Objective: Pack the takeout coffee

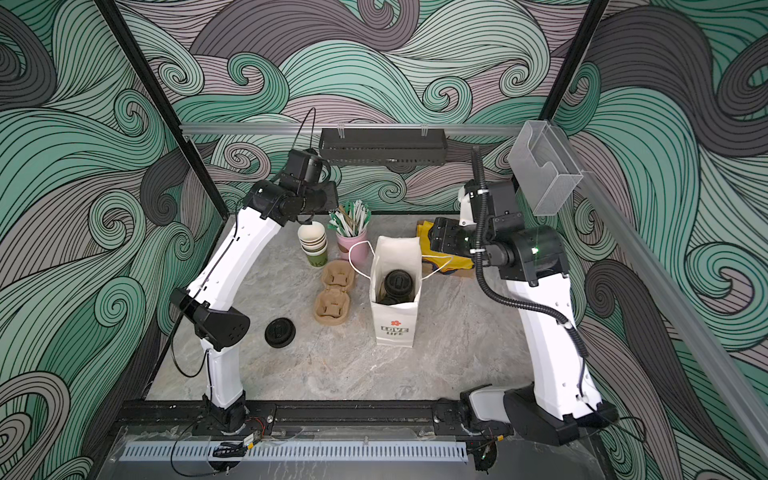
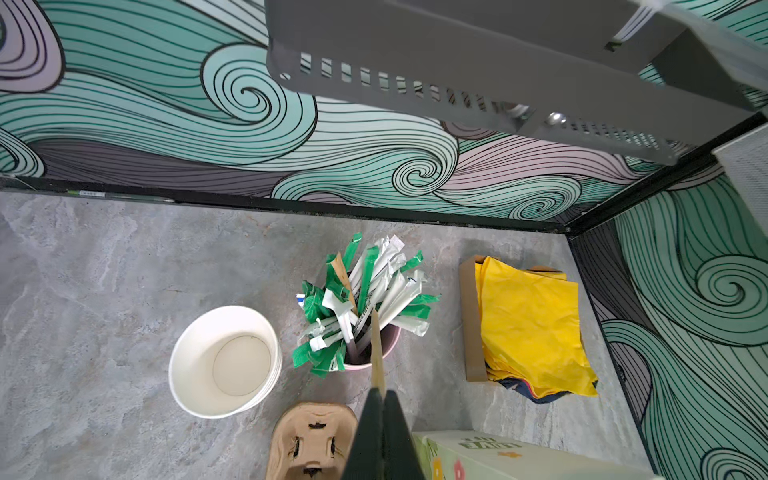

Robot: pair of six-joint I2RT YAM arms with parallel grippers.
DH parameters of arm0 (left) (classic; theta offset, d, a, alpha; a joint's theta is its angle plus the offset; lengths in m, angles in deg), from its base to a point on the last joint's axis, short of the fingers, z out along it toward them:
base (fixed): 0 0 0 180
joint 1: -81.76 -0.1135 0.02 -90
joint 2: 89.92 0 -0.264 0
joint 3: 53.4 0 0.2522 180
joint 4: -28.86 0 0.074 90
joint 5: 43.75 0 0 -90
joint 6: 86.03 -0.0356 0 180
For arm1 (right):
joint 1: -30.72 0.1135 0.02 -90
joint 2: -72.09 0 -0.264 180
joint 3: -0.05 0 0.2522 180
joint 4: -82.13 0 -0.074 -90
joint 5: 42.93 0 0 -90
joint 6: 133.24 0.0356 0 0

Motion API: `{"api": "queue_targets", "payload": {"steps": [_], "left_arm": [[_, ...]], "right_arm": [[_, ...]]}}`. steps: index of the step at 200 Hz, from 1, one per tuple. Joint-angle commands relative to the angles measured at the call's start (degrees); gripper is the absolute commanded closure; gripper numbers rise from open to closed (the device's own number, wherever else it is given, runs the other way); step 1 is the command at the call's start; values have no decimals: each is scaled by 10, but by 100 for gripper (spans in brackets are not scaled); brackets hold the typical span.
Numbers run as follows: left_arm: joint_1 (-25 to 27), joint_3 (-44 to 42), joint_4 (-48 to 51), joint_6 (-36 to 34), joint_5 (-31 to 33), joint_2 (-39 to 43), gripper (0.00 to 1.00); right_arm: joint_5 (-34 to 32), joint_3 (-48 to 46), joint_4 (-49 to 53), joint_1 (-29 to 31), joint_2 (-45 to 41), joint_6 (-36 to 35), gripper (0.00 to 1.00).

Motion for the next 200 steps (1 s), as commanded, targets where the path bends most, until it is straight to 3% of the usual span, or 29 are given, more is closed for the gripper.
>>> {"api": "queue_targets", "payload": {"steps": [1, 27, 59, 87, 131, 165, 200], "left_arm": [[4, 2, 16, -48, -7, 53, 100], [4, -29, -28, -113, -36, 95, 100], [4, -140, -177, -199, -81, 161, 100], [4, -197, -278, -254, -142, 185, 100], [4, -206, -294, -320, -214, 167, 100], [4, -231, -302, -341, -312, 164, 100], [4, -270, -337, -356, -361, 178, 100]], "right_arm": [[48, 24, -23, -2, 22, -81, 24], [96, 50, -64, -2, 61, -124, 23], [135, 92, -129, 12, 117, -162, 23], [144, 62, -219, 42, 116, -251, 27], [127, -102, -405, 83, 59, -407, 28], [145, -127, -409, 93, 67, -471, 27], [169, -153, -441, 94, 66, -535, 28]]}}
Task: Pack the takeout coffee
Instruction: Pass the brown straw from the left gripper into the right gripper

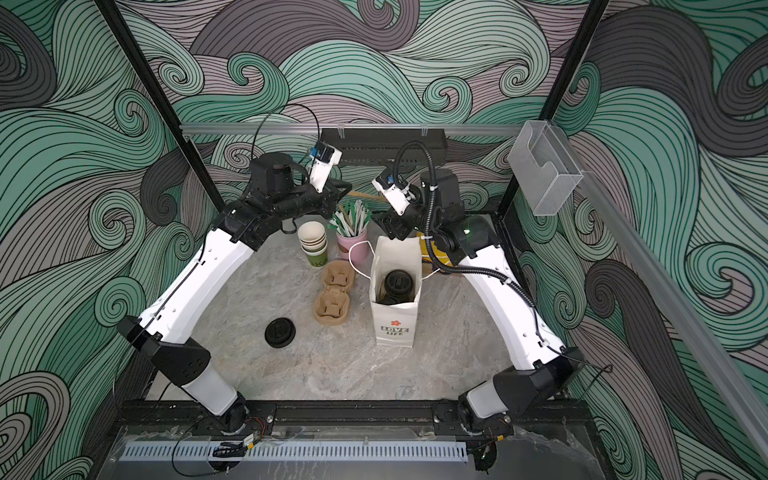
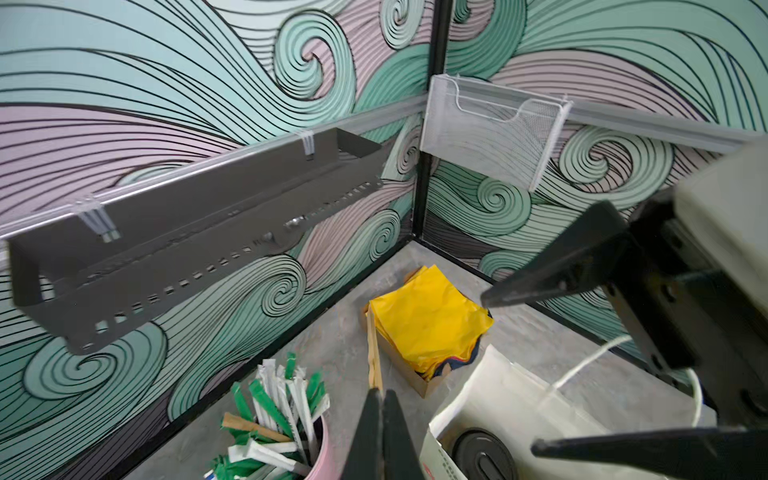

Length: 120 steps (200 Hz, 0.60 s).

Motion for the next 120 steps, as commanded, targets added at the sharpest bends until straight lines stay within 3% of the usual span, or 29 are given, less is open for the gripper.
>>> {"api": "queue_targets", "payload": {"steps": [1, 64, 120], "left_arm": [[4, -10, -33, -30, -67, 9, 100], [4, -15, -23, -22, -122, 18, 100], [7, -16, -11, -12, -149, 22, 100]], "right_arm": [[35, -11, -46, 3, -2, -86, 29], [77, -6, -77, 17, 29, -133, 41], [46, -17, -97, 28, 40, -168, 54]]}}
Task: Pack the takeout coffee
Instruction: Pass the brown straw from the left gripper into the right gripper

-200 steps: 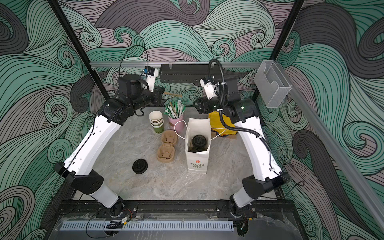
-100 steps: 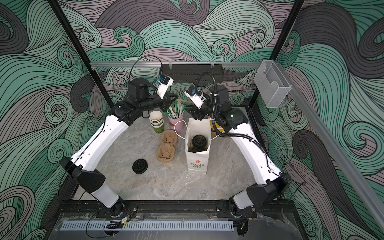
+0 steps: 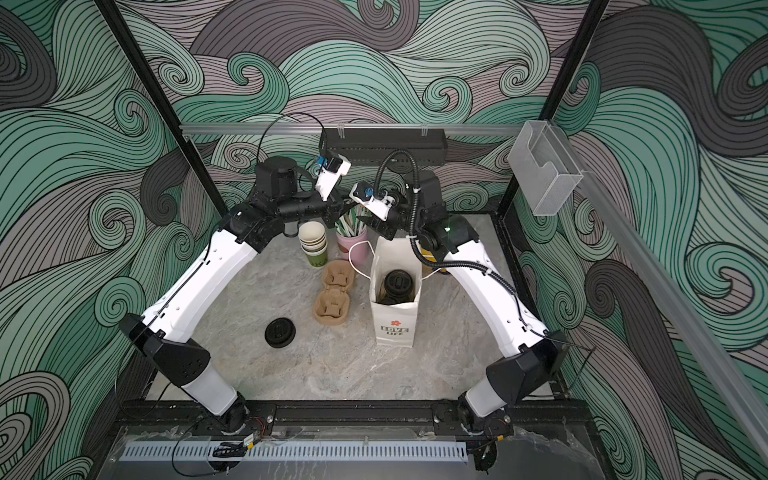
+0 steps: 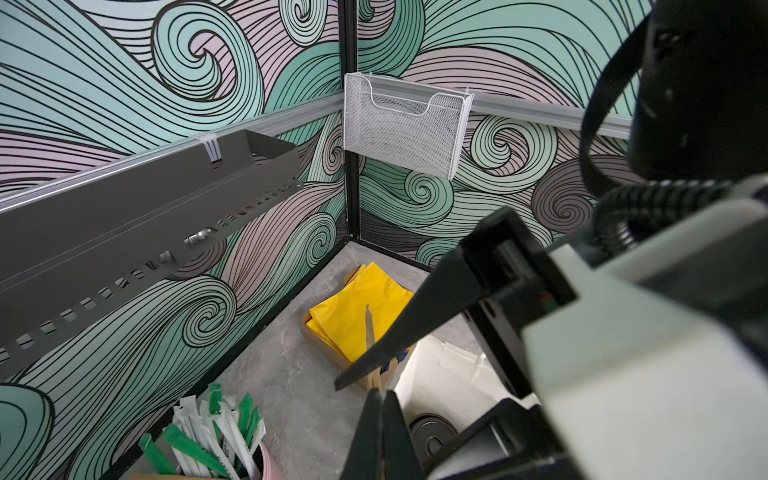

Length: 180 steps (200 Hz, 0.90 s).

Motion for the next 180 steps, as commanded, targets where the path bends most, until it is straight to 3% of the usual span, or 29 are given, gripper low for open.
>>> {"api": "queue_targets", "payload": {"steps": [1, 90, 126, 139, 153, 167, 180], "left_arm": [[5, 1, 4, 4, -28, 20, 100], [16, 3, 5, 10, -13, 21, 100], [17, 0, 3, 10, -11, 24, 100], [17, -1, 5, 10, -9, 28, 79], [16, -5, 2, 7, 1, 33, 64], [16, -14, -12, 9, 24, 43, 39], [16, -38, -46, 15, 49, 59, 25]], "right_arm": [[-3, -9, -28, 2, 0, -33, 54], [6, -17, -6, 1, -10, -39, 84], [7, -23, -6, 1, -18, -34, 90], [7, -27, -8, 1, -21, -30, 91], [5, -31, -6, 1, -26, -22, 92], [1, -35, 0, 1, -30, -9, 93], [-6, -36, 7, 1, -37, 12, 93]]}}
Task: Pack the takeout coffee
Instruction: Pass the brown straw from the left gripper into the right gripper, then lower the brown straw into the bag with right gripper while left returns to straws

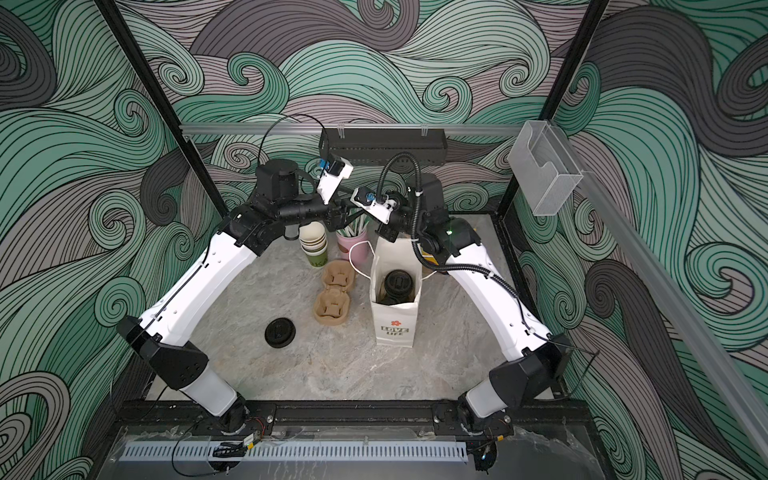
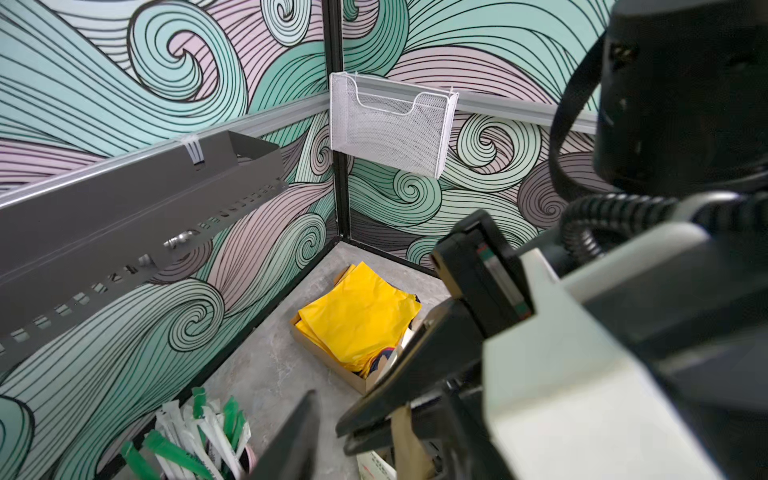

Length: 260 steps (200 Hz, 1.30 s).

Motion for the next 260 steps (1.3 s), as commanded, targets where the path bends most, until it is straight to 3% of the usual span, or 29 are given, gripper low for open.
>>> {"api": "queue_targets", "payload": {"steps": [1, 21, 59, 101, 120, 168, 199, 260], "left_arm": [[5, -23, -50, 4, 39, 44, 25], [4, -64, -116, 23, 96, 73, 18], [-1, -150, -234, 74, 283, 115, 15], [-20, -158, -183, 165, 416, 123, 15], [-26, -171, -177, 220, 433, 115, 16], [-34, -204, -160, 272, 434, 110, 17], [-37, -222, -158, 273, 424, 115, 17], [-39, -240, -139, 280, 407, 132, 17]], "right_arm": [[-5, -9, 14, 0, -18, 29, 93], [-25, -13, 2, -2, -34, 87, 93], [-85, 15, 7, -1, -59, 216, 94], [-200, 21, 23, 33, -75, 429, 97], [-291, 5, 17, 67, -75, 504, 96], [-459, -72, 40, 124, -83, 588, 96], [-455, -109, 90, 125, -80, 685, 96], [-375, -148, 181, 124, -68, 807, 89]]}}
